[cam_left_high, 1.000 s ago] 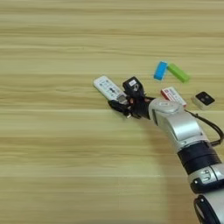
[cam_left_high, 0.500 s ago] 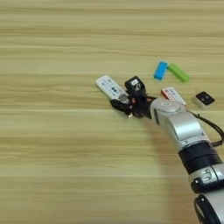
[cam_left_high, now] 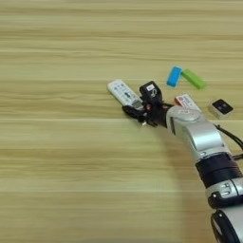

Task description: Move the objects on the table

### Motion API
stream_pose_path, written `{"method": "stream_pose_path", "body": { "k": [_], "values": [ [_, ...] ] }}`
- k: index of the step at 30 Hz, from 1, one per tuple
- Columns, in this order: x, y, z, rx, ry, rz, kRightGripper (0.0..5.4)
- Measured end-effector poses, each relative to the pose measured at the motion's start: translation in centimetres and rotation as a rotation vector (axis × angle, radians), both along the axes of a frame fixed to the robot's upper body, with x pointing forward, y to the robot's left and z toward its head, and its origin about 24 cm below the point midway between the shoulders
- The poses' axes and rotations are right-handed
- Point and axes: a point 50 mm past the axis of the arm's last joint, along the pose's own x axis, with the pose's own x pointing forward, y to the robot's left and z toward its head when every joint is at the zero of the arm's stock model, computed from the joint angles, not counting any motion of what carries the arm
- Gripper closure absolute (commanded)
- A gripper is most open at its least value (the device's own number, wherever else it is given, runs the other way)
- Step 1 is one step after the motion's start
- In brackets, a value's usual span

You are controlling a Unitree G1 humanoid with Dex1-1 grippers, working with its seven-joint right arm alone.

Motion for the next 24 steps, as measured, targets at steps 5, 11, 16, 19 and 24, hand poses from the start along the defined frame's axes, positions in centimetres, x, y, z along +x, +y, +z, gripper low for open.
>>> {"method": "stream_pose_path", "body": {
  "k": [5, 11, 16, 19, 24],
  "values": [
    [0.2, -0.4, 0.4, 0.018, -0.016, -0.023, 2.5],
    [0.4, -1.3, 1.0, 0.046, -0.036, -0.074, 2.5],
    [0.5, -1.9, 1.1, 0.052, -0.044, -0.099, 2.5],
    [0.6, -2.0, 1.6, 0.059, -0.065, -0.106, 2.5],
    [0.7, -2.5, 1.7, 0.06, -0.072, -0.134, 2.5]
  ]
}}
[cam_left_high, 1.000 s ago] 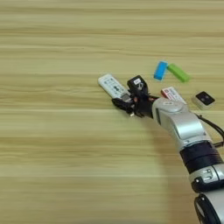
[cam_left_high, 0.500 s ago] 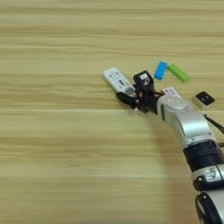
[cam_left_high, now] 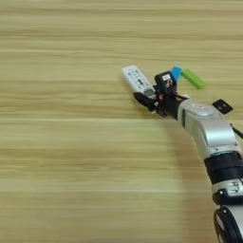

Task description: Move the objects on the table

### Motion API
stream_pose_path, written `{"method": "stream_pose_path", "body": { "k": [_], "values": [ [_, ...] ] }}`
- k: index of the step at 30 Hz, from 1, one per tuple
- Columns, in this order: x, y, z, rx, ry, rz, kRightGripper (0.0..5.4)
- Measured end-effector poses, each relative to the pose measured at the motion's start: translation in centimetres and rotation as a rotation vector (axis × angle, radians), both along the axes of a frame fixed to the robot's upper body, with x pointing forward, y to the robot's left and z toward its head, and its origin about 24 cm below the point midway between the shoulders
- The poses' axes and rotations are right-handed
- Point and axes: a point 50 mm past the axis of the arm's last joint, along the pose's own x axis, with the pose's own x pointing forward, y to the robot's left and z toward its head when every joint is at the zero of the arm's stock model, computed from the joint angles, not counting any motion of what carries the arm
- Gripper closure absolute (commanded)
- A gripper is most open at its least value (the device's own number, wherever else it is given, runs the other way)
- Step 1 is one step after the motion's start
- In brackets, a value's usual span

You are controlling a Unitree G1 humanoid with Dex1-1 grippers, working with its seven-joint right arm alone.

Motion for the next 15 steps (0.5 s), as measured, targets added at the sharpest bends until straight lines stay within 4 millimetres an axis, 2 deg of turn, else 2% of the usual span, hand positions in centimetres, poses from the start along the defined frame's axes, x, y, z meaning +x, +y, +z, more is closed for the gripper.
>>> {"method": "stream_pose_path", "body": {
  "k": [15],
  "values": [
    [0.5, -2.5, 1.0, -0.02, -0.068, -0.139, 2.5]
  ]
}}
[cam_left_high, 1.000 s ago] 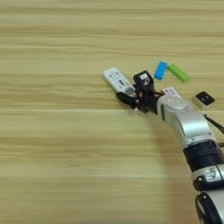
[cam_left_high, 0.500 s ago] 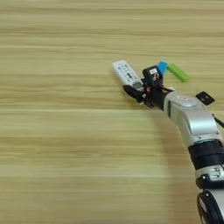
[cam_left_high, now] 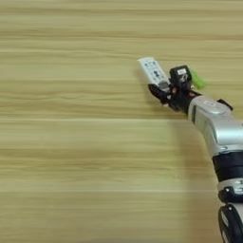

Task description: Move the objects on the table

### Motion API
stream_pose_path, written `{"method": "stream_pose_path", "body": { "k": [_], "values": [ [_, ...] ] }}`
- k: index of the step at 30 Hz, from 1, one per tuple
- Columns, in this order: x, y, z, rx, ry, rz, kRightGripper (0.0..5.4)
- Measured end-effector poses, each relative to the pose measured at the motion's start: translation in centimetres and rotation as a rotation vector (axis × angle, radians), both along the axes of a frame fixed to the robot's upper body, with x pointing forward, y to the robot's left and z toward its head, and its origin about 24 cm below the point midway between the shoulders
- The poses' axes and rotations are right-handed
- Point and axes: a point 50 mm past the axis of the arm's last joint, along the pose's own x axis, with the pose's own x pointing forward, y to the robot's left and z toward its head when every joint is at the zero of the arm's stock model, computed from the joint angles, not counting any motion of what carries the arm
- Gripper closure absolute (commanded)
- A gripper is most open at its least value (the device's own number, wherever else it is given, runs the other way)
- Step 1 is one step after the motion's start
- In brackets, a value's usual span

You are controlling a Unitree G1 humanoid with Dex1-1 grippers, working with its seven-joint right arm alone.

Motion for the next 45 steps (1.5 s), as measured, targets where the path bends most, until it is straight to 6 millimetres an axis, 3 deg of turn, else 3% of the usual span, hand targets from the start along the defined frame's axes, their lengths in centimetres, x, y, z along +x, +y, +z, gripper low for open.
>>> {"method": "stream_pose_path", "body": {
  "k": [12, 18, 27, 45],
  "values": [
    [0.3, -3.1, 1.0, 0.014, -0.033, -0.144, 2.51],
    [0.1, -5.6, 1.9, 0.021, -0.06, -0.229, 2.51],
    [-0.2, -7.4, 2.2, 0.025, -0.068, -0.285, 2.51],
    [-1.9, -13.1, 0.9, 0.001, -0.021, -0.49, 2.51]
  ]
}}
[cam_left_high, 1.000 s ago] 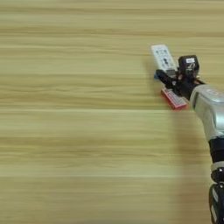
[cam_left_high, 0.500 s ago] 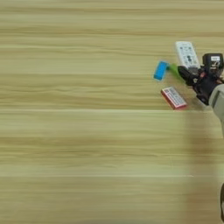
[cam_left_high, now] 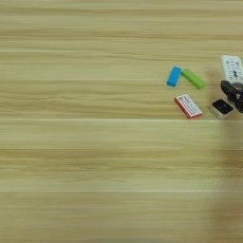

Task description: Move the objects on the table

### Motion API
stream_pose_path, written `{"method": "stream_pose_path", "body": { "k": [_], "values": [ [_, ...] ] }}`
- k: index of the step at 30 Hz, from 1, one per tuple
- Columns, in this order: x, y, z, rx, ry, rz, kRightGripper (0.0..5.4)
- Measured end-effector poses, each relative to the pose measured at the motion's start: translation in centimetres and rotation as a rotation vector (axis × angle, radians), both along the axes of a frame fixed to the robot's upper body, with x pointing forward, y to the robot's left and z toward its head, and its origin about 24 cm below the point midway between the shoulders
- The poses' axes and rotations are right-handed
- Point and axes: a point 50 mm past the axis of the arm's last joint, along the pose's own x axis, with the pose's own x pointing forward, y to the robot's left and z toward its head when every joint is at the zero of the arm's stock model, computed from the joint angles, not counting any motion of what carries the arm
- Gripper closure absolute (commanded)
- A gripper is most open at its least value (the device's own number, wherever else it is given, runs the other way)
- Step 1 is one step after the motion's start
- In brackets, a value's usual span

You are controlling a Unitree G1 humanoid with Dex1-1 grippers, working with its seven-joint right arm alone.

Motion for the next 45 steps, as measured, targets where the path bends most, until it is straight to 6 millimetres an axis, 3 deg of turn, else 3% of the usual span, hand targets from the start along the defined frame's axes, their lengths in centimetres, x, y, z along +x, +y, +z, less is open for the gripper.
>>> {"method": "stream_pose_path", "body": {
  "k": [15, 19, 32, 45],
  "values": [
    [-1.3, -2.3, -1.1, -0.006, 0.044, -0.069, 2.51],
    [-1.7, -2.8, -2.2, 0.008, 0.08, -0.087, 2.51],
    [-1.9, -2.8, -3.9, 0.017, 0.149, -0.085, 2.51],
    [-1.7, -2.9, -3.9, -0.003, 0.16, -0.076, 2.51]
  ]
}}
